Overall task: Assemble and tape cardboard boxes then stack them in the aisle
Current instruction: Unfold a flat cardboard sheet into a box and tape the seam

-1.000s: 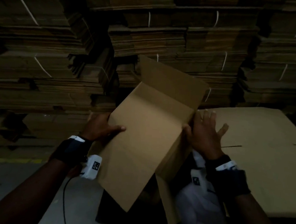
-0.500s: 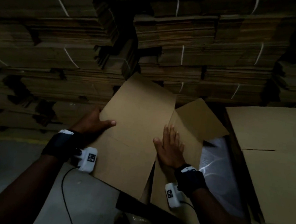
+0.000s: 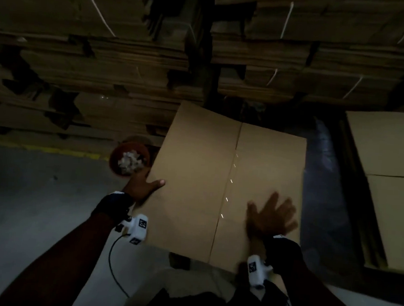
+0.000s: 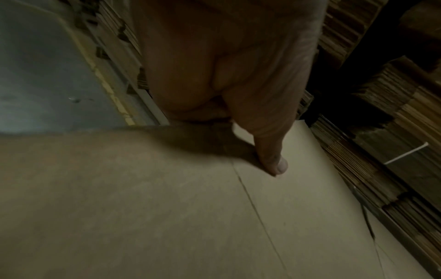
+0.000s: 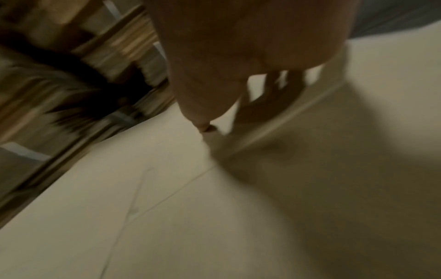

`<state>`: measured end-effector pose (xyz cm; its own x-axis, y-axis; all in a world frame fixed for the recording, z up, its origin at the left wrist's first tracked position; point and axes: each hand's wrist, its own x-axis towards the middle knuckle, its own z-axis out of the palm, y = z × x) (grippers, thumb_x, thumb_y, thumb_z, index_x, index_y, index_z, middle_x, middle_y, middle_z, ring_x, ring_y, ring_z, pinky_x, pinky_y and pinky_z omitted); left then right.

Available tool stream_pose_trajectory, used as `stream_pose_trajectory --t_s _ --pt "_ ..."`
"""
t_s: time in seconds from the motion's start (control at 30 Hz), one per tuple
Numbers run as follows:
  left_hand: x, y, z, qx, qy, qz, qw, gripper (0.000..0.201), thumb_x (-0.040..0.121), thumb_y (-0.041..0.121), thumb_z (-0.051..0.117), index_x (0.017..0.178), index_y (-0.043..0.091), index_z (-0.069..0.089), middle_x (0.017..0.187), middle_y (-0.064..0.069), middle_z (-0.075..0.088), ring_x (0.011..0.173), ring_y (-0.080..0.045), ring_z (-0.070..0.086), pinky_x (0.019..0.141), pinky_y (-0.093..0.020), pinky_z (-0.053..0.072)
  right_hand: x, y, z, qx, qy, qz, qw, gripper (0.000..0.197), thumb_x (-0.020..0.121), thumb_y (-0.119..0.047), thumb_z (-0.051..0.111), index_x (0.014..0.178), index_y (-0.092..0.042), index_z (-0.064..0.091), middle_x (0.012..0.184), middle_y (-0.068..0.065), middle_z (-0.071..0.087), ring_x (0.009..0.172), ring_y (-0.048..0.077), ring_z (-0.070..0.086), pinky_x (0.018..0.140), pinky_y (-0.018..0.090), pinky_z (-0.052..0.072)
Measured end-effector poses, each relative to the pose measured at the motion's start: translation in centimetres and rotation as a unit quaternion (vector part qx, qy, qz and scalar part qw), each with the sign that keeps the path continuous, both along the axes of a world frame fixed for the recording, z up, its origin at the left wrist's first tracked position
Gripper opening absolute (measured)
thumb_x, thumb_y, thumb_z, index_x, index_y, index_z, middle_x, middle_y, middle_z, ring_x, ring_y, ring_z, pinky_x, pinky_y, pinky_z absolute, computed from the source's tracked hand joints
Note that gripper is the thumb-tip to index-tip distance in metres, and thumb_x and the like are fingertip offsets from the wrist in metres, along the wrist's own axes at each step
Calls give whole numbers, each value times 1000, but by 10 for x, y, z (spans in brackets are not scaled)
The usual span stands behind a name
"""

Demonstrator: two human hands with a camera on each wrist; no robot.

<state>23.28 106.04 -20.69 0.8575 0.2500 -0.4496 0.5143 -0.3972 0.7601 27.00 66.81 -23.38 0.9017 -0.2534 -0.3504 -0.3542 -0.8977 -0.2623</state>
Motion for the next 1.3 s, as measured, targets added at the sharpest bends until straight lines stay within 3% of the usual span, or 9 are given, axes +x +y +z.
stream_pose_trajectory --t_s 0.17,0.27,0.37,0.43,0.6,0.73,0.87,1.07,1.3 --pt "-4 -10 -7 -41 -34 12 998 43 88 27 77 129 20 63 117 5 71 108 -15 67 98 -38 51 -19 -31 19 -3 53 -118 992 113 84 -80 51 162 -14 4 164 27 10 151 42 12 117 62 19" --pt "-9 -8 -17 -66 -54 37 996 46 87 35 78 128 21 64 119 4 72 106 -14 69 96 -41 54 -8 -60 16 47 -24 -137 989 110 72 -76 72 149 -5 39 144 27 47 133 43 46 107 52 41" --pt "-8 -7 -11 -95 -72 53 991 46 87 34 79 129 22 64 119 4 73 106 -17 70 95 -46 56 1 -96 2 160 -48 -155 974 103 53 -99 60 117 -18 67 109 9 72 104 35 68 91 49 56" --pt "-7 -7 -3 -118 -64 46 990 48 89 30 77 133 24 60 121 2 72 107 -18 70 95 -50 56 -1 -96 11 198 -92 -176 960 81 57 -91 67 110 -29 62 96 -6 68 93 28 68 85 44 55" --pt "-8 -22 36 -147 -77 -26 986 63 91 22 73 144 41 45 128 9 68 114 -17 67 96 -45 55 -2 -95 47 326 -133 -104 930 53 87 -13 79 127 -15 43 98 -10 59 89 13 60 73 18 43" --pt "5 -40 91 -76 -118 -55 989 68 88 40 77 146 46 42 121 15 70 108 -15 70 87 -41 60 8 -131 70 427 -168 -90 884 80 75 -50 84 137 -23 41 119 -3 64 100 11 66 87 25 54" --pt "30 -88 152 -102 -170 -81 977 63 93 23 72 145 44 43 119 9 72 102 -19 73 74 -35 61 4 -180 106 453 -224 -97 858 68 92 -11 73 149 -13 36 132 0 53 118 17 53 99 32 42" --pt "89 -197 200 -64 -220 -157 961 67 91 10 69 146 39 44 126 11 68 108 -9 69 84 -30 60 -19 -271 128 462 -279 -170 825 70 89 -25 78 145 -26 35 135 5 59 119 22 61 103 39 49" --pt "152 -340 226 -113 -217 -290 925 66 90 20 72 148 35 44 121 3 71 98 -16 72 67 -27 58 -80 -372 151 439 -351 -261 785 76 93 -23 74 154 -21 30 138 -6 45 123 12 47 102 32 39"
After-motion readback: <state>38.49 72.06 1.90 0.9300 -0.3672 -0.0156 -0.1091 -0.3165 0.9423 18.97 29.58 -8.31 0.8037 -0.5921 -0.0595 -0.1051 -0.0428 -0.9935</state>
